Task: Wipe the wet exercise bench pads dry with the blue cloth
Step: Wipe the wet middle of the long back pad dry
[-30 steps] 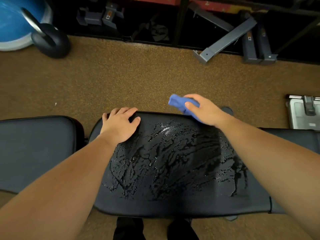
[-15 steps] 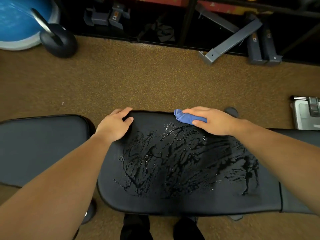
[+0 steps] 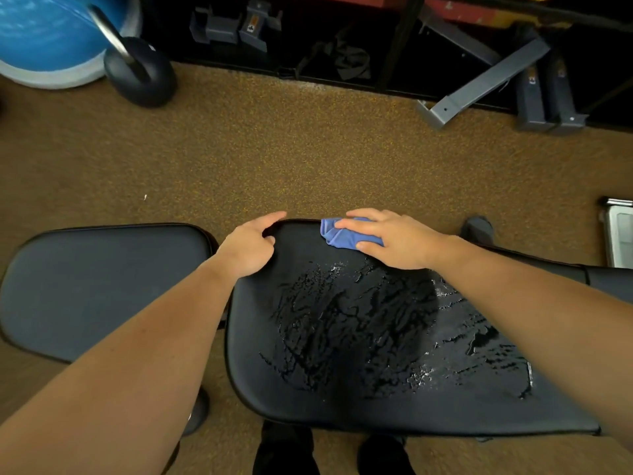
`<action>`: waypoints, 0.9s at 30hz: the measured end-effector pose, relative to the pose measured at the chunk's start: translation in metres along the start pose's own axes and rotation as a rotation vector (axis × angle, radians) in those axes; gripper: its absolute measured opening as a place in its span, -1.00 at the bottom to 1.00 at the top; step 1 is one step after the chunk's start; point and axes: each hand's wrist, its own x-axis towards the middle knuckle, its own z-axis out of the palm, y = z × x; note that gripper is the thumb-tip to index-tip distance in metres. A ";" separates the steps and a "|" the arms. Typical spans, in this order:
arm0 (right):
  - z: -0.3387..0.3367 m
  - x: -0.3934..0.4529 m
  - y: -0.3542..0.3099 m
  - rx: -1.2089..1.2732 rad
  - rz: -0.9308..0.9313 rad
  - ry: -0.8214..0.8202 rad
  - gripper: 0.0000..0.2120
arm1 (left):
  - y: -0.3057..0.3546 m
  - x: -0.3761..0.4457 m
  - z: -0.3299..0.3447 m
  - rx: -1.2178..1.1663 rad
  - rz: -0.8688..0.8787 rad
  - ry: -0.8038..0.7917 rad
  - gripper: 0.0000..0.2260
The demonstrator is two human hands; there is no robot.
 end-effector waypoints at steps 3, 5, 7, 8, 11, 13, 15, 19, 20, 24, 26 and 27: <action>0.003 0.014 -0.012 -0.005 -0.003 0.004 -0.52 | -0.007 0.002 0.000 -0.003 0.031 -0.005 -0.53; 0.006 0.024 -0.020 0.000 -0.008 0.044 -0.52 | -0.009 0.002 0.003 -0.032 0.033 0.019 -0.54; 0.007 0.033 -0.028 0.028 0.002 0.097 -0.53 | -0.010 0.001 0.005 -0.064 0.023 0.036 -0.55; 0.007 0.038 -0.031 0.047 0.013 0.119 -0.55 | -0.011 0.002 0.006 -0.078 0.026 0.037 -0.55; 0.009 0.053 -0.030 0.174 0.126 0.212 -0.63 | -0.014 0.002 0.005 -0.130 0.038 0.044 -0.57; 0.001 0.057 -0.025 0.361 0.264 0.322 -0.63 | -0.016 0.000 0.003 -0.169 0.028 0.047 -0.59; -0.012 0.051 -0.023 0.540 0.305 0.445 -0.65 | -0.017 -0.004 -0.001 -0.242 -0.006 0.029 -0.61; -0.009 0.026 -0.036 0.204 0.010 0.139 -0.58 | -0.024 -0.011 -0.009 -0.408 -0.116 0.042 -0.67; 0.000 0.023 -0.040 0.052 -0.031 0.038 -0.55 | -0.025 -0.012 -0.010 -0.446 -0.141 0.047 -0.68; 0.018 0.030 -0.059 -0.160 -0.009 0.097 -0.53 | -0.030 -0.013 -0.005 -0.599 -0.206 0.054 -0.69; 0.021 0.039 -0.071 -0.201 -0.040 0.115 -0.53 | -0.028 -0.014 -0.004 -0.673 -0.239 0.065 -0.69; 0.022 0.045 -0.077 -0.215 -0.053 0.115 -0.53 | -0.029 -0.014 -0.004 -0.706 -0.250 0.078 -0.68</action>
